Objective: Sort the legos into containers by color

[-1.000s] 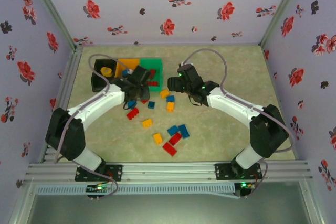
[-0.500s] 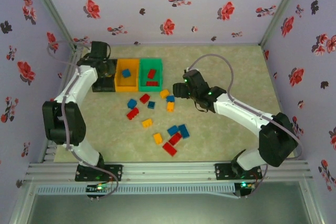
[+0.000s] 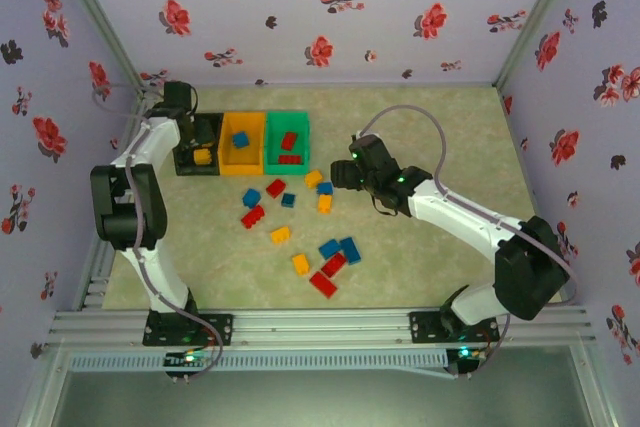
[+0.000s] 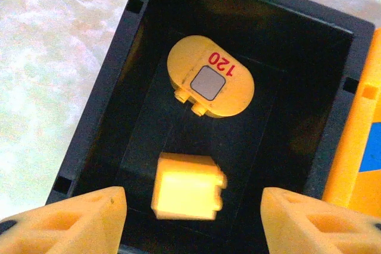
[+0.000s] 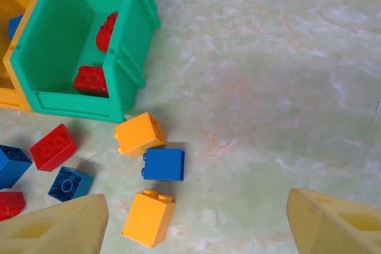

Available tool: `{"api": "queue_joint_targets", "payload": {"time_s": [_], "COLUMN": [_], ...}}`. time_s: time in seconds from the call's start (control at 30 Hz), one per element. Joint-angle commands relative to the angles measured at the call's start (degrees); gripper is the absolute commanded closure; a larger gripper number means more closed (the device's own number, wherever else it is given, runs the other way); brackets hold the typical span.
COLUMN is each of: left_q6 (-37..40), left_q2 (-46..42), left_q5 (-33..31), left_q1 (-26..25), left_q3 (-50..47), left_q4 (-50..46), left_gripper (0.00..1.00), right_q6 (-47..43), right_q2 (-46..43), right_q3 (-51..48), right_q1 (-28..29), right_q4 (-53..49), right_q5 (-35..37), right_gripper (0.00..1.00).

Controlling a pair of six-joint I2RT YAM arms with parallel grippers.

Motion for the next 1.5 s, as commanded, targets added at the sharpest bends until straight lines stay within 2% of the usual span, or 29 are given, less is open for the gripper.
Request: {"api": "queue_joint_targets", "payload": {"time_s": [0.0,0.13,0.33,0.57,0.73,1.17,1.47], "left_q6": [0.65,-0.17,-3.35,-4.55,-6.32,-6.05,-5.43], "left_q2": [-3.12,-7.75,-17.1,-25.33,-29.38,-33.19,-34.22], "left_q5": [1.58,2.55,11.15,10.42,8.85,8.04,7.96], "left_q1": [0.41,0.27,-0.49,-6.35,-8.25,-8.82,-8.79], "left_q3": [0.87,-1.4,-8.22,-14.39,-17.97,-18.79,-19.06], "left_q4": [0.27,-0.86,-0.21,-0.99,-1.84,-4.02,-4.88], "left_gripper": [0.36,0.35,0.34,0.33,0.33,0.31,0.31], "right_q6": [0.85,0.92,1.02,-1.82,-0.84,9.15,9.46], "right_q2": [0.69,2.67,8.88,15.39,19.37,31.63,36.47], "right_q3": [-0.1,0.74,3.04,6.97,10.58,19.8,22.37], "right_q1": [0.65,1.42,2.97,7.86,10.52,15.3,15.39], "right_q4": [-0.69,-0.51,-0.58,0.57,0.74,0.8,1.25], "right_q5": [-0.61,-0.37,0.79,1.53,-0.13,-0.93,-1.94], "right_gripper": [0.21,0.21,0.21,0.22,0.21,0.2,0.27]}}
